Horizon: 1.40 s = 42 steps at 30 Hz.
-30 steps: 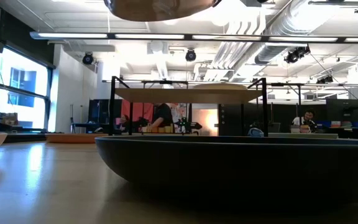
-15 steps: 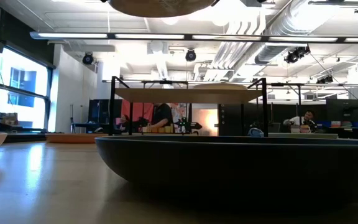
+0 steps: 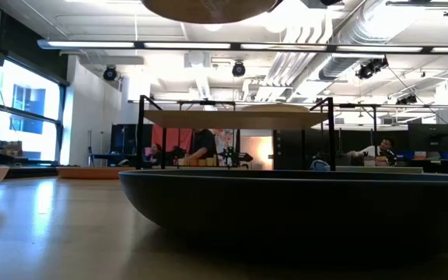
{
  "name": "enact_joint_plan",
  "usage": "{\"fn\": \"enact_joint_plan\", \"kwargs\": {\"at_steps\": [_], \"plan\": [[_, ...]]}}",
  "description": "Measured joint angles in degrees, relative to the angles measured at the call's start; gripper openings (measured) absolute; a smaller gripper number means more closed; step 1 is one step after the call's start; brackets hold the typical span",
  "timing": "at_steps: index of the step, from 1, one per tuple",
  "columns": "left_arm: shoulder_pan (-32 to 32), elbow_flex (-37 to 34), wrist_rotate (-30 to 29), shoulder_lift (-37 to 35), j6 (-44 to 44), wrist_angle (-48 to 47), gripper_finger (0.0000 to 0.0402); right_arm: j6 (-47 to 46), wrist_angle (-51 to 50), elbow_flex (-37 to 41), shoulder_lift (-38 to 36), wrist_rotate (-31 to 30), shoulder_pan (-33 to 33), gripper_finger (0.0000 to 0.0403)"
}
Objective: Place and stack plates onto a shelf
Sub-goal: Stack the light brown plate on top of the other white plate on the shelf
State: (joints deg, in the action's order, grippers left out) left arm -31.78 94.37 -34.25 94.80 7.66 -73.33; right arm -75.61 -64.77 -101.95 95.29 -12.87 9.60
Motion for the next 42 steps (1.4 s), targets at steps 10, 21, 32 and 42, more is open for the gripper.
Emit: {"fn": "enact_joint_plan", "kwargs": {"at_steps": [10, 21, 32, 42], "plan": [[-0.19, 0.00, 1.76, 0.00, 7.69, -0.09, 0.0133, 3.64, 2.56, 0.00, 0.01, 2.71, -0.51, 0.0000], [-0.23, 0.00, -2.31, 0.00, 16.74, 0.10, 0.0133, 5.61, 2.72, -0.04, 0.37, 7.50, -1.38, 0.0000], [-0.20, 4.30, -1.94, 0.00, 15.54, -0.06, 0.0133, 6.77, -0.33, -0.04, 0.83, 7.59, -2.29, 0.0000], [-0.20, 6.94, 1.08, 0.00, 15.43, -0.18, 0.0133, 10.11, -1.37, -0.04, 0.83, 7.41, -4.42, 0.0000]]}}
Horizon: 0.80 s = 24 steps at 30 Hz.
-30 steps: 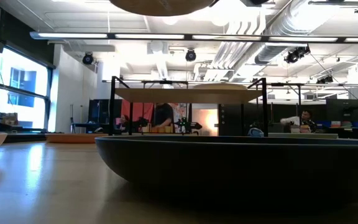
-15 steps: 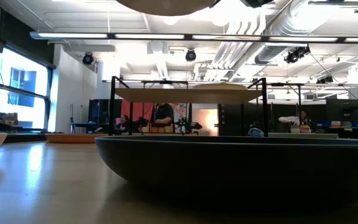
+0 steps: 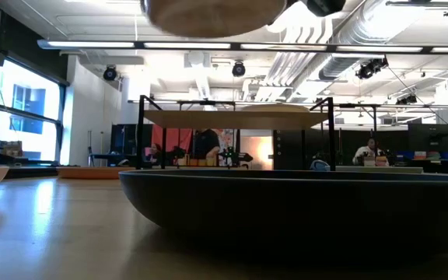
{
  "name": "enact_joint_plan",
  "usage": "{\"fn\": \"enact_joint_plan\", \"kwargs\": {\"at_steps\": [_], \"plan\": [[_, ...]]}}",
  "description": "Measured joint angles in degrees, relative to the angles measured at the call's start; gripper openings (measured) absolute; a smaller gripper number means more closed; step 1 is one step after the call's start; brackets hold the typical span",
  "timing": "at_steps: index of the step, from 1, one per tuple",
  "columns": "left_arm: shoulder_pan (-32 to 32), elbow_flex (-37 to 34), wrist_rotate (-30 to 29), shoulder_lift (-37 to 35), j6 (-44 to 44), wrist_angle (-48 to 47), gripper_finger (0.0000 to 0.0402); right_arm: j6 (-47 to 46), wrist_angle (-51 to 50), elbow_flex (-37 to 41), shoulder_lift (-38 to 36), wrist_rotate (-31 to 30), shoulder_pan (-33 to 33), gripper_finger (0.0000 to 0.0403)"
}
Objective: Place and stack plates onto a shelf
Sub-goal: Stack the light brown plate on top of the other white plate on the shelf
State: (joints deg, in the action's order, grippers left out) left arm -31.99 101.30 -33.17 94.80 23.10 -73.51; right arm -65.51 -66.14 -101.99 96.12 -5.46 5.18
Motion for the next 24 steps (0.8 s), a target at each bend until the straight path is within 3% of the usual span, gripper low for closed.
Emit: {"fn": "enact_joint_plan", "kwargs": {"at_steps": [13, 24], "plan": [[0.03, -0.07, 0.05, 0.00, -3.34, -0.38, 0.0133, 3.25, -2.72, 0.01, -0.04, 0.94, -4.66, 0.0000], [4.69, -0.07, 0.04, 0.00, -9.94, -0.38, 0.0133, 15.75, -2.68, 0.01, -0.04, 7.43, -13.87, 0.0000]]}}
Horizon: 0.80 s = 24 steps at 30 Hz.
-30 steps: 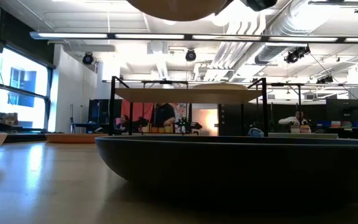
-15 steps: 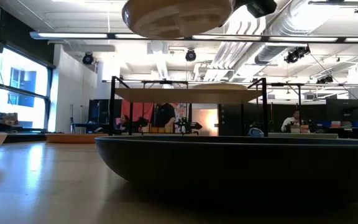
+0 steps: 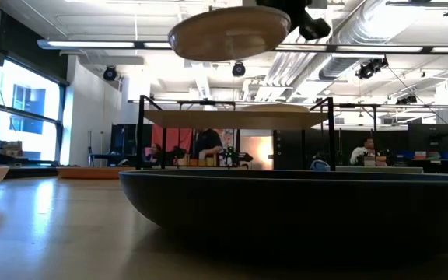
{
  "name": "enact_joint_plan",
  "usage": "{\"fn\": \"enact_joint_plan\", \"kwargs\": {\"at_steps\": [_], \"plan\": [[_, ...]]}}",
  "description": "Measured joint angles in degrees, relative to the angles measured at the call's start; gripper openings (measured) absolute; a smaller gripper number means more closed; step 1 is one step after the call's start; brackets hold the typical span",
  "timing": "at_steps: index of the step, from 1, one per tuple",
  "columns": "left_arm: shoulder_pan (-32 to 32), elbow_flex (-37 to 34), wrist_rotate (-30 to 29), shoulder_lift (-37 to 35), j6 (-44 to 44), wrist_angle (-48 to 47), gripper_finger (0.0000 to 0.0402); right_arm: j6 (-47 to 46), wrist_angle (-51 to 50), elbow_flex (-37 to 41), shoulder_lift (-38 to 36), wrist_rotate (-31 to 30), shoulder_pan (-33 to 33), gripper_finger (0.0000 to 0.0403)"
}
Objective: Place and stack plates onto a shelf
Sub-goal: Stack the light brown plate on top of the other white plate on the shelf
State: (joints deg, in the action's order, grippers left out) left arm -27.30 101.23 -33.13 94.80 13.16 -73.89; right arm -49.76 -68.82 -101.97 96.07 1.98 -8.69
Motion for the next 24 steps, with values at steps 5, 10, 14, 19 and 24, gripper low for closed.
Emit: {"fn": "enact_joint_plan", "kwargs": {"at_steps": [5, 10, 14, 19, 24], "plan": [[3.80, 0.00, -0.01, 0.00, -3.29, -0.07, 0.0133, 9.06, -0.15, 0.00, -0.02, 4.53, -6.41, 0.0000], [7.63, 0.00, -0.03, 0.00, -5.91, -0.13, 0.0133, 18.35, -1.21, 0.02, -0.02, 9.12, -14.78, 0.0000], [10.46, 0.00, -0.06, 0.00, -7.81, -0.02, 0.0133, 25.23, -1.27, 0.02, -0.02, 13.43, -22.04, 0.0000], [13.77, 0.00, -0.06, 0.00, -10.06, 0.04, 0.0133, 32.16, -1.25, 0.02, -0.02, 17.56, -30.89, 0.0000], [16.83, 0.00, -0.06, 0.00, -11.88, 0.07, 0.0133, 37.79, -1.19, 0.02, -0.04, 20.26, -38.85, 0.0000]]}}
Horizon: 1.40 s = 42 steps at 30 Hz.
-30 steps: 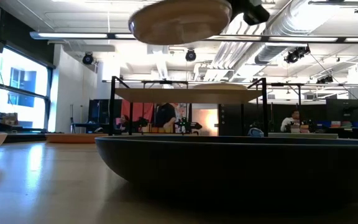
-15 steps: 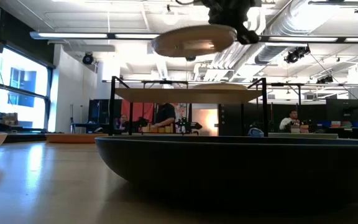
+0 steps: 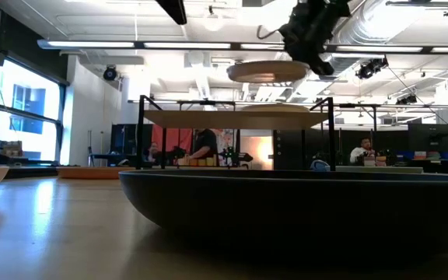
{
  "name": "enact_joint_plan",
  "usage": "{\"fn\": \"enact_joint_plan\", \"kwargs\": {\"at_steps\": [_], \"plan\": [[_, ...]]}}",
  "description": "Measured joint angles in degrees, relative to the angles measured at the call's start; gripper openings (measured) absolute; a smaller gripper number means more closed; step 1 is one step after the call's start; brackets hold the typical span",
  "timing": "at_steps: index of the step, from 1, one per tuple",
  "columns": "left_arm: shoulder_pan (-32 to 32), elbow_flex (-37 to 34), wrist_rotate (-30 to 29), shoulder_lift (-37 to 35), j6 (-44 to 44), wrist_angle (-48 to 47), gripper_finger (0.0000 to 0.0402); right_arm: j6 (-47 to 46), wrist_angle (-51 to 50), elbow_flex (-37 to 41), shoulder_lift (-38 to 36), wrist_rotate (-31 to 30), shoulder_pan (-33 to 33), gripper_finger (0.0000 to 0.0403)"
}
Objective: Place and stack plates onto a shelf
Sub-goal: Stack the light brown plate on top of the other white plate on the shelf
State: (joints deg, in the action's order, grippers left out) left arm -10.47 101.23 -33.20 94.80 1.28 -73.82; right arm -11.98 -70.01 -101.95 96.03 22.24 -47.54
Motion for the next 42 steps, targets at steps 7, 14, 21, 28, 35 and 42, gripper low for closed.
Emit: {"fn": "enact_joint_plan", "kwargs": {"at_steps": [7, 14, 21, 28, 35, 42], "plan": [[3.71, 0.00, -0.01, 0.00, -2.11, 0.13, 0.0133, 3.01, 5.05, 0.02, 0.00, 1.80, -9.03, 0.0000], [6.74, 0.00, -0.01, 0.00, -2.23, 0.19, 0.0133, -0.63, 13.02, 0.00, 0.00, 1.89, -13.92, 0.0000], [8.75, 0.00, 0.01, 0.00, -2.21, 0.19, 0.0133, -1.06, 11.22, 0.00, 1.40, 0.78, -12.87, 0.0000], [9.02, 0.00, 0.03, 0.00, -2.18, 0.19, 0.0133, -0.95, 9.59, 0.04, 3.84, 0.38, -10.49, 0.0000], [9.02, 0.00, 0.03, 0.00, -2.18, 0.19, 0.0133, 0.45, 5.76, 0.04, 5.28, -2.75, -9.81, 0.0000], [9.02, 0.00, 0.03, 0.00, -2.17, 0.19, 0.0133, 1.08, 3.73, 0.02, 5.28, -4.99, -9.14, 0.0000]]}}
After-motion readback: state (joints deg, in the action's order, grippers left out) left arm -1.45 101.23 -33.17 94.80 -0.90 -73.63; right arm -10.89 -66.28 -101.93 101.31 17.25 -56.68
